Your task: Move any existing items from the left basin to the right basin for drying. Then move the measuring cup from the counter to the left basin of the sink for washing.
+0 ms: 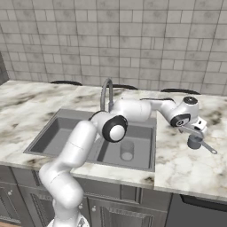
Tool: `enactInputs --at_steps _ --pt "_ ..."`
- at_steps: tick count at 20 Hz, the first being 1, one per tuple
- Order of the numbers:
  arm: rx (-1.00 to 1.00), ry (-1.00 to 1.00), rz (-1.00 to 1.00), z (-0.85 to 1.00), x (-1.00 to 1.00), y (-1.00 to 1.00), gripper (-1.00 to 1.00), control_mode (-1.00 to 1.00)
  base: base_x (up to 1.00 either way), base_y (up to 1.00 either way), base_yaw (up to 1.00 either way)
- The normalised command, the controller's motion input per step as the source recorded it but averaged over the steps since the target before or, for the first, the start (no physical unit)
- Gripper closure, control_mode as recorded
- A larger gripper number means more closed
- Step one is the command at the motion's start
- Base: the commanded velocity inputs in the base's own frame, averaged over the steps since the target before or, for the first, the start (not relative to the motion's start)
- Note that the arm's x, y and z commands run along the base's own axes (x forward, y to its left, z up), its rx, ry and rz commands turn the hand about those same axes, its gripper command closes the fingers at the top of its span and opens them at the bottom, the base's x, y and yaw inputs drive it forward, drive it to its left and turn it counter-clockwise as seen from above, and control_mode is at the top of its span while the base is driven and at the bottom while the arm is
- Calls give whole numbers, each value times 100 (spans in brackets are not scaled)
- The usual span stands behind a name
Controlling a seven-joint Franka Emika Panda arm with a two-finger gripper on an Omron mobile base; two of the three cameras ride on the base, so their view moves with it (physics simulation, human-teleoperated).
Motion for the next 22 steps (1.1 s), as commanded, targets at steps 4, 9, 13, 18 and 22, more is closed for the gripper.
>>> enactInputs --at_steps 4,9,13,18,22 --pt "0 0 0 -7 0 -11 -100 -100 0 0 0" --pt "0 0 0 -9 0 -2 -100 -100 0 0 0" --pt "0 0 0 -9 0 0 -100 -100 0 0 0" --pt "0 1 0 -14 0 0 -100 -100 0 0 0" --pt "0 1 0 -16 0 0 -100 -100 0 0 0"
